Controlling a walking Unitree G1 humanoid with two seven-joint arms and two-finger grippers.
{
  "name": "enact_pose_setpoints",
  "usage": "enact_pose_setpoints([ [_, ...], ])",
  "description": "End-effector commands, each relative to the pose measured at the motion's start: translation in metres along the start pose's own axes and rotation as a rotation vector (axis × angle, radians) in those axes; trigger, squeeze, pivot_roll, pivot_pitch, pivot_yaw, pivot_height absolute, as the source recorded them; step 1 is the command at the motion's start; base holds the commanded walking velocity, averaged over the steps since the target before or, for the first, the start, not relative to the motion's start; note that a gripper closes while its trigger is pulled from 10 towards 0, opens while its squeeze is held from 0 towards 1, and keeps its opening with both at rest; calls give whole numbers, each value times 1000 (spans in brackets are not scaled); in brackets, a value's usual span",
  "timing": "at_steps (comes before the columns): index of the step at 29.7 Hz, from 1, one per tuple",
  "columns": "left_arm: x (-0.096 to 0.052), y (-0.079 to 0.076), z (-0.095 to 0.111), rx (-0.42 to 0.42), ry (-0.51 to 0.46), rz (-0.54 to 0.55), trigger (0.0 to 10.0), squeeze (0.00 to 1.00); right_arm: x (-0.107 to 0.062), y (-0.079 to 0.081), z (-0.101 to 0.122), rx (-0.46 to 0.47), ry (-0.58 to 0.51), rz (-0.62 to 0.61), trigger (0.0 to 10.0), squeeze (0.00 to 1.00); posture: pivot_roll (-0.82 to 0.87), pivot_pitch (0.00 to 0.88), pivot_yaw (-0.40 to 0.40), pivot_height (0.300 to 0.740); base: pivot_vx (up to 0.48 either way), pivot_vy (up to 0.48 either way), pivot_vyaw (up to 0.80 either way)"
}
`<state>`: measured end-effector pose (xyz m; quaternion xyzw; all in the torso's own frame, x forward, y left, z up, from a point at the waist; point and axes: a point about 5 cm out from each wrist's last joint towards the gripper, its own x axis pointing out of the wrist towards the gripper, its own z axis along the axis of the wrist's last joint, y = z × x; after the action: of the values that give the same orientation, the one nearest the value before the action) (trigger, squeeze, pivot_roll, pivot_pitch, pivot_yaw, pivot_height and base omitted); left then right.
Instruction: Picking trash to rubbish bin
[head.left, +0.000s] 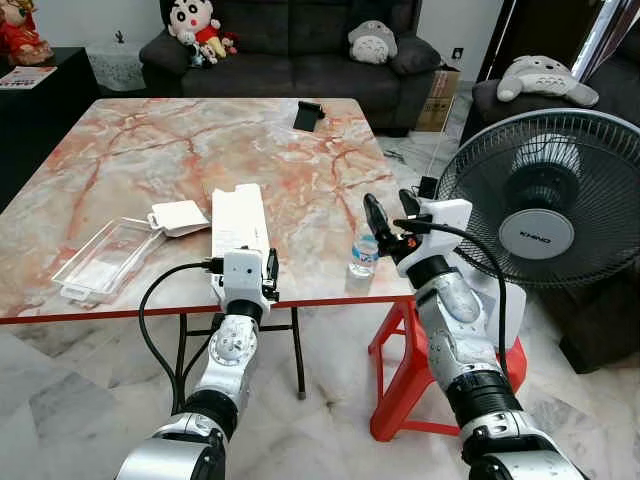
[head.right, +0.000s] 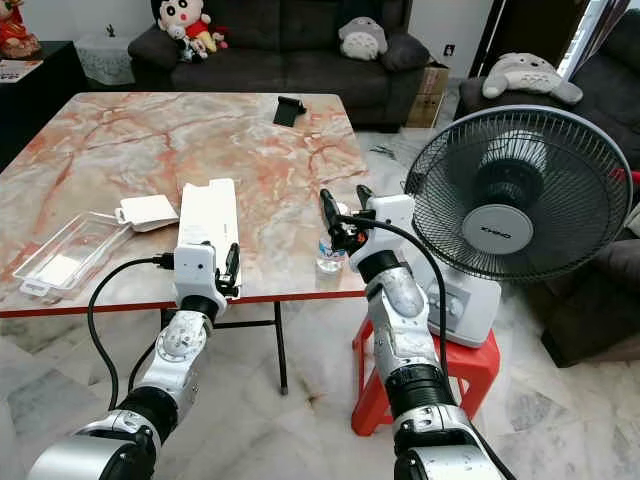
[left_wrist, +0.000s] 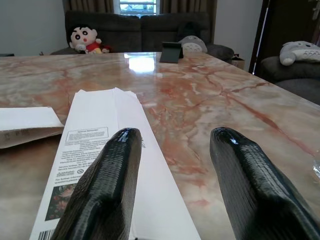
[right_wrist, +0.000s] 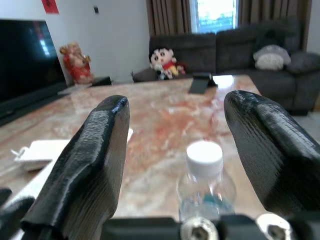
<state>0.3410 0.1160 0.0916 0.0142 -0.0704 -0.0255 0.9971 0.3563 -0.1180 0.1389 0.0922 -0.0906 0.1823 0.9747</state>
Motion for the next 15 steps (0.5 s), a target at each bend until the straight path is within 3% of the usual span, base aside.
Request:
enact_pose_setpoints([
  [1,0,-1,0,5,0,-4,10000,0,4,-3,1,-19,14,-8,10000,0,-69,26,-63,740,0,0,0],
  [15,-1,-1,-1,2,11,-10,10000,0,8,-5,0,-24,28,-23,10000,0,-67,26,-66,740,0,0,0],
])
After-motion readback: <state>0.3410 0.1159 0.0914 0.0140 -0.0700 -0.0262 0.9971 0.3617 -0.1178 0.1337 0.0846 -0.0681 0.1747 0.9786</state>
